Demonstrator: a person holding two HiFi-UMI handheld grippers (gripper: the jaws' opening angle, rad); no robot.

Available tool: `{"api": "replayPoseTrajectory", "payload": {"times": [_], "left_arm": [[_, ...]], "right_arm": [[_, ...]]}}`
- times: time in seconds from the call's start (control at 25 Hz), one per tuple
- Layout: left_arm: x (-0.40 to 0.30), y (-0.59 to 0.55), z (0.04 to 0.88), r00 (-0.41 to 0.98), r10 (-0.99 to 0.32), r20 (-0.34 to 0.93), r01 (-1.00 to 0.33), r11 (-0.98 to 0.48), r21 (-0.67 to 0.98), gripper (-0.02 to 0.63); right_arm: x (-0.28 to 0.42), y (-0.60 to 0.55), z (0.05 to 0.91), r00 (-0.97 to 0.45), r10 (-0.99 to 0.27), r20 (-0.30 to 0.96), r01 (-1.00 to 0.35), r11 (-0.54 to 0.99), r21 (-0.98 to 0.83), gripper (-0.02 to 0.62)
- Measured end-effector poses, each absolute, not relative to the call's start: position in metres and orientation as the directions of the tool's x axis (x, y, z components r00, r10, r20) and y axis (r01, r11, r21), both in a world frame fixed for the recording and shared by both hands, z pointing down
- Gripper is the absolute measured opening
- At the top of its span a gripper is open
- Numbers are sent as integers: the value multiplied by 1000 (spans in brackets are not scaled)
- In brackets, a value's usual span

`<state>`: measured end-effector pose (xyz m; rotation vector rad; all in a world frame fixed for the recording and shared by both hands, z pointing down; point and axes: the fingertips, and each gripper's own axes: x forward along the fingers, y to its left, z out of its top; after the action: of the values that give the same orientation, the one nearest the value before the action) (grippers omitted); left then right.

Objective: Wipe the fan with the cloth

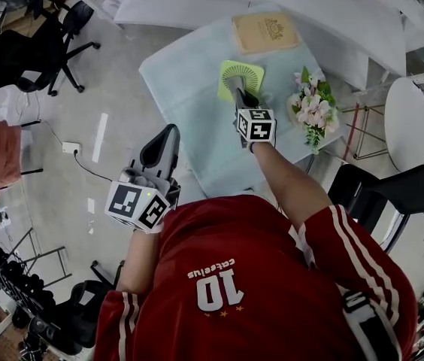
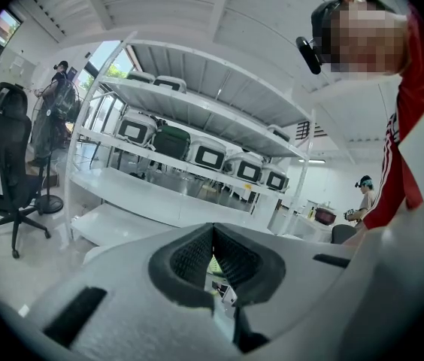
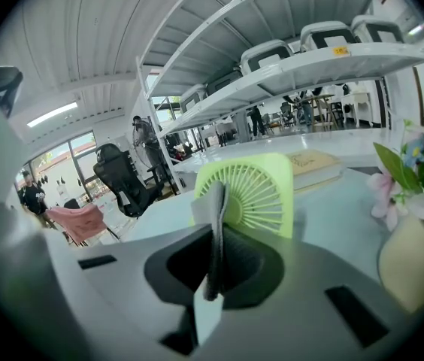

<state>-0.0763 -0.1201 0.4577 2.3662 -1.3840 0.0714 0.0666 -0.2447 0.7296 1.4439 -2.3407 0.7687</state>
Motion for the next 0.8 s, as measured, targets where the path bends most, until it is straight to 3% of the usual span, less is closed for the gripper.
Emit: {"api": "replayPoseTrajectory", "payload": {"times": [0.8], "left_arm": [[-58,-127,450,527,-815,238,-840,-459,289,2]], "right_arm": [[91,-244,733,-435,-745,507,-900,340,-273,6]]}}
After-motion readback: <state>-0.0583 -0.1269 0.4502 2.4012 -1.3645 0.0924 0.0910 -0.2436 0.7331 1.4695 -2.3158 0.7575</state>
